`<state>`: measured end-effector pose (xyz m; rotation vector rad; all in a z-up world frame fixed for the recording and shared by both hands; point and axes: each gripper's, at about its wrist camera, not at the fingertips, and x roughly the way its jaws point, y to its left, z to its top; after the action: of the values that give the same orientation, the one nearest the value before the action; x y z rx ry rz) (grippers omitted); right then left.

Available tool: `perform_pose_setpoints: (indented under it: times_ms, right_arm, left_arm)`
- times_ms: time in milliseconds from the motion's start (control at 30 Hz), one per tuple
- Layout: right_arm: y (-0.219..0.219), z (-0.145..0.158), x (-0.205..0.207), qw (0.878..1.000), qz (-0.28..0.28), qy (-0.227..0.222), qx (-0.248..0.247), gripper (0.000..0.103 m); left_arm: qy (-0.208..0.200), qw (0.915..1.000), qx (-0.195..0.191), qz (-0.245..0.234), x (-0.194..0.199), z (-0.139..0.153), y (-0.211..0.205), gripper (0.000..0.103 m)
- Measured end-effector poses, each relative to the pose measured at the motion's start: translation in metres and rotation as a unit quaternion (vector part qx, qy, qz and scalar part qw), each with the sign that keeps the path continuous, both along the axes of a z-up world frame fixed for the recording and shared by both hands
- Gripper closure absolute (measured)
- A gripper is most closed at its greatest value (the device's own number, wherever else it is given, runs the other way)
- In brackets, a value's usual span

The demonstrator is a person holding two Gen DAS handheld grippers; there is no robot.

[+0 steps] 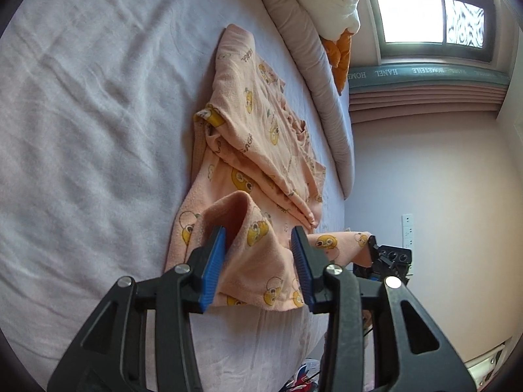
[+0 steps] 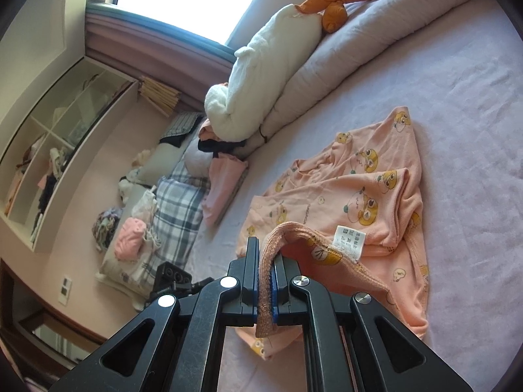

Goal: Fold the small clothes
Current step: 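Lift the hem with both grippers and fold it toward the collar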

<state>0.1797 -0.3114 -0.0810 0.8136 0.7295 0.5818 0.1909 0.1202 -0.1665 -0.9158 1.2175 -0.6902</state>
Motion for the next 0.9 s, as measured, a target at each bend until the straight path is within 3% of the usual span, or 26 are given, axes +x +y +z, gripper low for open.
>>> perform_pose_setpoints:
  times_ms: [67, 133, 167, 267, 433, 733, 900]
  right_arm:
    - [0.0, -0.001, 0.0, 1.0, -0.001, 0.003, -0.002, 0.095]
    - [-0.001, -0.001, 0.0, 1.0, 0.0, 0.004, -0.007, 0.095]
    - [-0.001, -0.001, 0.0, 1.0, 0.001, 0.004, -0.009, 0.095]
    - [-0.001, 0.0, 0.0, 1.0, -0.001, 0.004, -0.009, 0.095]
    - [-0.001, -0.001, 0.0, 1.0, -0.003, 0.005, -0.008, 0.095]
    - [-0.004, 0.009, 0.007, 1.0, 0.0, -0.008, -0.001, 0.095]
    - [-0.012, 0.015, 0.028, 1.0, -0.013, -0.002, 0.016, 0.095]
  left_arm:
    - [0.008, 0.9999, -0.007, -0.01, 0.003, -0.007, -0.006, 0.072]
    - [0.009, 0.9996, -0.019, -0.018, 0.004, -0.011, -0.012, 0.099]
    - [0.011, 0.9991, -0.034, -0.023, 0.003, -0.011, -0.013, 0.103]
    - [0.007, 0.9992, -0.037, -0.014, -0.001, -0.005, -0.017, 0.103]
    - [-0.026, 0.9942, -0.103, 0.011, 0.003, 0.019, -0.015, 0.103]
    - [-0.048, 0.9901, -0.128, 0.033, 0.032, 0.051, -0.029, 0.103]
    - [-0.052, 0.9906, -0.119, 0.045, 0.06, 0.059, -0.029, 0.103]
